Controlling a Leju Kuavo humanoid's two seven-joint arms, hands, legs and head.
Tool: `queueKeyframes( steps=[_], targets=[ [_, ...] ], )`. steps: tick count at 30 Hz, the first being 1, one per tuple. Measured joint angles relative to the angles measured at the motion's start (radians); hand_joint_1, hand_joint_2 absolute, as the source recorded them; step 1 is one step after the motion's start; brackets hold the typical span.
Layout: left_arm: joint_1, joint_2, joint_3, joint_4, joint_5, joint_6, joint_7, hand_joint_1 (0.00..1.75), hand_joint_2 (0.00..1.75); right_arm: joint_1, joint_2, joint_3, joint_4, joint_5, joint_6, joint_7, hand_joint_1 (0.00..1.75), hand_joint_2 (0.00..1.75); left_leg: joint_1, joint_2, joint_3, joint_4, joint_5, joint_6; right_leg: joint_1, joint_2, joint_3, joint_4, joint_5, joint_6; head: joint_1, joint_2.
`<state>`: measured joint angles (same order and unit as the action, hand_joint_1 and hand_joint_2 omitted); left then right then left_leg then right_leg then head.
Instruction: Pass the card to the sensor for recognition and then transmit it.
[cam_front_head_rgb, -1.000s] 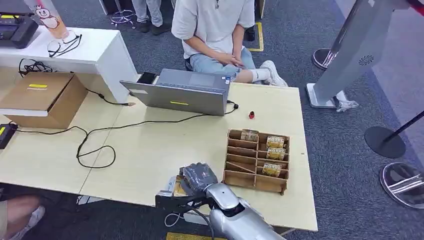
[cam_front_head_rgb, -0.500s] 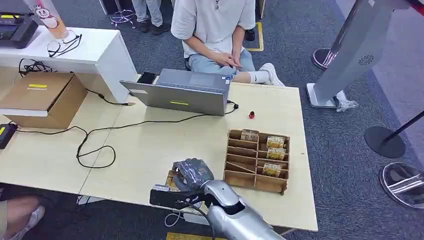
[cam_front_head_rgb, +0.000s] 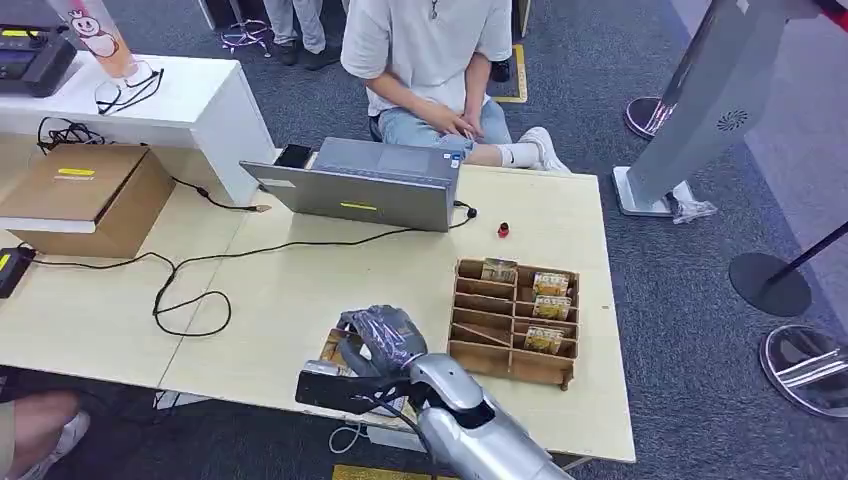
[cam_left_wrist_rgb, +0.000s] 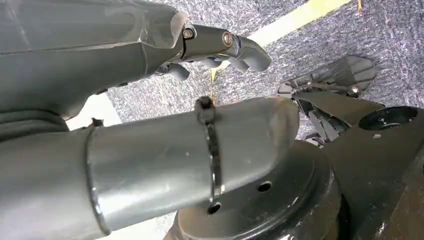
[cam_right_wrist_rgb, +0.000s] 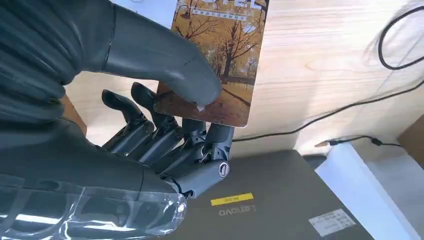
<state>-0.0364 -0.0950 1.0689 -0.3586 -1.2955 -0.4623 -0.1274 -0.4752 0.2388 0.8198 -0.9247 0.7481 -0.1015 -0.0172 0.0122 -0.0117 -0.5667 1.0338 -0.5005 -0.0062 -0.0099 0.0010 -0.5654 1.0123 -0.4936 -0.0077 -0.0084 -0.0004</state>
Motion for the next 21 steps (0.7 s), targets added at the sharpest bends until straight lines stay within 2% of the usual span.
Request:
queueKeyframes(
  steps=[21],
  targets=[
    [0.006, 0.001, 0.000, 0.000, 0.000, 0.002, -0.008, 0.00, 0.00, 0.021, -0.018, -0.017, -0.071, -0.055, -0.007, -0.038, 1.75, 1.75, 0.000, 0.000, 0.000, 0.000, 0.000, 0.000, 0.000, 0.000, 0.000, 0.000, 0.000, 0.000, 0.000, 0.000]
  ],
)
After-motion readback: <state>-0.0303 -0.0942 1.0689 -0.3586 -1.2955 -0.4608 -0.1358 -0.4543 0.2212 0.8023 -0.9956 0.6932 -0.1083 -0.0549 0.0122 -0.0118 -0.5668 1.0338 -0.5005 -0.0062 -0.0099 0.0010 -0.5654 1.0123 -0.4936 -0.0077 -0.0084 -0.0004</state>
